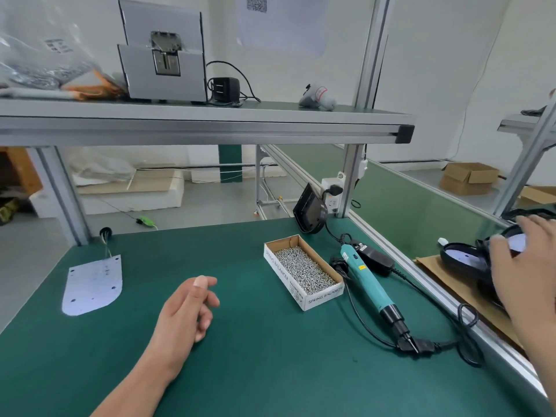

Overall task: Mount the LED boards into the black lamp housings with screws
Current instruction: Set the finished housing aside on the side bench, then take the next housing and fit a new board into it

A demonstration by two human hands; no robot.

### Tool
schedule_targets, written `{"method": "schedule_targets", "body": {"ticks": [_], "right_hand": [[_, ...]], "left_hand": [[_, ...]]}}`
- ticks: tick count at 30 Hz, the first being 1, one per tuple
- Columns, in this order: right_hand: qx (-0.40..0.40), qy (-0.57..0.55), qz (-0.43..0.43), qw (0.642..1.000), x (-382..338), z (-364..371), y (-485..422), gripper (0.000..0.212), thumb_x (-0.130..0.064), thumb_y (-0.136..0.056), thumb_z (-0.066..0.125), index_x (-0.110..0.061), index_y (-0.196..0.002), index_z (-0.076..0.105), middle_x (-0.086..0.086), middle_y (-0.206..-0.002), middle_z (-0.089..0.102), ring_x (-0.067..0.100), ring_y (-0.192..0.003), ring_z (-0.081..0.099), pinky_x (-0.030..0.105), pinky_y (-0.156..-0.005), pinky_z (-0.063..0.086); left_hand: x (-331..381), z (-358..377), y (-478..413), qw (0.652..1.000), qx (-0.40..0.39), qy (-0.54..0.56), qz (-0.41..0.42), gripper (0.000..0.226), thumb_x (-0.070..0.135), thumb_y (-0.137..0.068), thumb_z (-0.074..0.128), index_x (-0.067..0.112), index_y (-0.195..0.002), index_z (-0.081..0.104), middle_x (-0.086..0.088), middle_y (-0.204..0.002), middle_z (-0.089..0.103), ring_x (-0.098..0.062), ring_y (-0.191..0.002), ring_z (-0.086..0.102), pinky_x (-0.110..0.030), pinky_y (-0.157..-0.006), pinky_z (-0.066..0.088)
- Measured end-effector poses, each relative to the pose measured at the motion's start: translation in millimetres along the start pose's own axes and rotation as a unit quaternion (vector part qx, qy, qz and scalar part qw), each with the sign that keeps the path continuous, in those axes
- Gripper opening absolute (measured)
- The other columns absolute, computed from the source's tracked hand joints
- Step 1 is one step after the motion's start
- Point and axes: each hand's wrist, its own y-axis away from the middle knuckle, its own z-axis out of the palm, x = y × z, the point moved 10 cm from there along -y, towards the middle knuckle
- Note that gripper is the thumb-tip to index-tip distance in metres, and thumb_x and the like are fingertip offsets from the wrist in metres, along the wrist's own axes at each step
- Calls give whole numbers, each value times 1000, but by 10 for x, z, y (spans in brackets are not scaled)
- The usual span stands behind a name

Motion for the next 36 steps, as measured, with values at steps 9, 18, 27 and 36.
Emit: {"method": "schedule_targets", "body": {"ticks": [9,18,27,36], "right_hand": [[-174,-108,-58,977,-1329,927,861,27,-29,-99,57,-12,-112,74,8,-122,66,26,-132,46,31,-112,30],[-355,-199,-155,900,-2818,1672,1824,12,-27,-101,63,-32,-109,72,-28,-117,60,-4,-120,51,7,-99,32],[-378,-75,-221,896,-3320,2637,1723,21,-27,-101,61,-19,-114,76,2,-120,71,26,-120,57,39,-100,45],[-268,88,-95,955,-2425,2916,724,30,-16,-89,67,-14,-117,76,18,-135,59,48,-130,44,57,-105,45]], "left_hand": [[18,-1,24,1000,17,-10,-23,27,48,-104,49,40,-97,74,4,-83,68,-16,-58,45,-25,-47,36],[1,-128,27,996,80,-11,-44,33,22,-107,48,28,-81,68,5,-75,64,-15,-55,41,-20,-47,35],[-49,-152,-5,996,76,2,-46,20,24,-101,53,20,-86,65,5,-74,59,-16,-56,36,-21,-48,33],[-73,-117,-37,997,61,6,-48,26,39,-91,55,15,-92,61,5,-76,57,-19,-60,34,-24,-49,32]]}}
